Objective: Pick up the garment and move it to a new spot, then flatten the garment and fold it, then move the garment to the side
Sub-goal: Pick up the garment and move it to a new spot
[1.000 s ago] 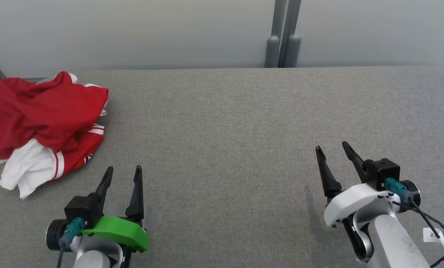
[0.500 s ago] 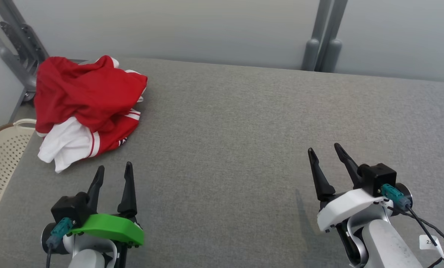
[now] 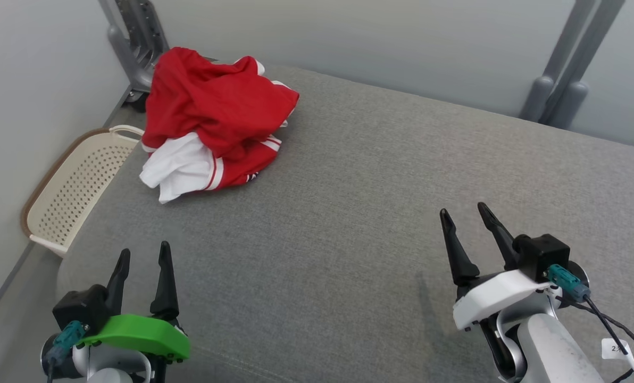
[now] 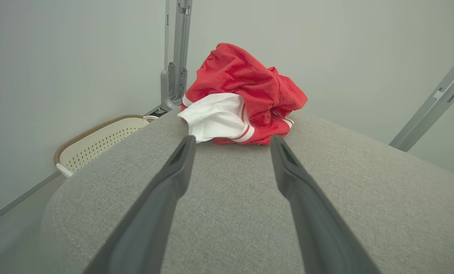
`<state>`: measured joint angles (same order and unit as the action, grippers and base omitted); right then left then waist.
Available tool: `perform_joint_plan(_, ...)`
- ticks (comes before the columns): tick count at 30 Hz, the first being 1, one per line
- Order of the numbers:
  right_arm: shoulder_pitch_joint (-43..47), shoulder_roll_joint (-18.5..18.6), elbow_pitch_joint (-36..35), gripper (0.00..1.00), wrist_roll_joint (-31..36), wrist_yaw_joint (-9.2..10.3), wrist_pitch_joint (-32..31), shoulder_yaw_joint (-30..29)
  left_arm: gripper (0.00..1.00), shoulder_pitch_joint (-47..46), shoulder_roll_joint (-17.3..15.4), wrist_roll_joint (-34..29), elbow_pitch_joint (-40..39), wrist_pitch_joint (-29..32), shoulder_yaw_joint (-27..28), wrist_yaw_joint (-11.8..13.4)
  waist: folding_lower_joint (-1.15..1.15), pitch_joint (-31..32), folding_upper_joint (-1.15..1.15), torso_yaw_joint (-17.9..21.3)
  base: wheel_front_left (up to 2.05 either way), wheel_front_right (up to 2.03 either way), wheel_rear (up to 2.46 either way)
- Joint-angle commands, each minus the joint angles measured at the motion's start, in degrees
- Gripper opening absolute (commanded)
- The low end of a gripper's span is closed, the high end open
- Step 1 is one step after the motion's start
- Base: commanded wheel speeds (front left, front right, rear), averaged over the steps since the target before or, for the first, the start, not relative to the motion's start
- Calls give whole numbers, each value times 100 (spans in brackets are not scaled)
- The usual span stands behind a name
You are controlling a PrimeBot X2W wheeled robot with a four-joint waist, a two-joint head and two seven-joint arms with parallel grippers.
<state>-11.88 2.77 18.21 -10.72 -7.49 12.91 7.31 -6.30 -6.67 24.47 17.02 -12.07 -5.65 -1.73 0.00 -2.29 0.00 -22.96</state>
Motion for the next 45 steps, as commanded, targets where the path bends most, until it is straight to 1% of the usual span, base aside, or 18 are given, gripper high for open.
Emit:
perform_joint_plan(1,90,20,-32,100,-24,0,35,-29,100,98,-85,-58,-42,38,-24,37,0,-19,0,-401,0,0,0)
perform_joint_plan(9,76,20,-65,100,29,0,44,-79,100,206,-81,-40,-126,42,-77,77,0,-43,0,-685,0,0,0)
perform_joint_plan(18,41,21,-123,100,56,0,-4,-29,100,58,-110,-59,-90,117,-159,90,0,-136,0,-707,0,0,0)
perform_joint_plan(20,38,22,-163,100,89,0,-24,-69,100,-117,-56,45,-43,183,-230,-54,0,-194,0,-714,0,0,0)
perform_joint_plan(22,26,21,-219,100,137,0,-64,-110,100,-352,-48,116,98,312,-296,-145,0,-276,0,-719,0,0,0)
perform_joint_plan(24,-15,20,-319,100,209,0,-123,-127,100,-711,-6,267,300,569,-293,-191,0,-413,0,-699,0,0,0)
perform_joint_plan(25,-66,22,-440,100,322,0,-239,-119,100,-1192,41,425,543,948,-266,-169,0,-601,0,-655,0,0,0)
perform_joint_plan(29,-216,100,-793,100,526,0,-500,-76,100,-2278,127,796,1060,1828,-160,-24,0,-1065,0,-469,0,0,0)
perform_joint_plan(31,-285,169,-977,100,574,0,-629,-56,100,-2834,177,1156,1283,2281,-8,49,0,-1293,0,-365,0,0,0)
perform_joint_plan(32,-320,203,-1069,100,601,0,-689,-32,100,-3084,178,1209,1379,2474,11,72,0,-1409,0,-302,0,0,0)
perform_joint_plan(36,-455,309,-1357,100,652,0,-893,138,100,-3879,159,1578,1689,3059,260,348,0,-1827,0,-10,0,0,0)
perform_joint_plan(37,-492,327,-1411,100,657,0,-929,169,100,-4041,113,1624,1750,3225,267,353,0,-1932,0,69,0,0,0)
perform_joint_plan(41,-558,407,-1563,100,685,0,-1021,250,100,-4499,-13,1661,1896,3568,342,620,0,-2260,0,302,0,0,0)
perform_joint_plan(45,-584,459,-1659,100,690,0,-1064,278,100,-4735,-92,1700,1979,3759,392,791,0,-2468,0,463,0,0,0)
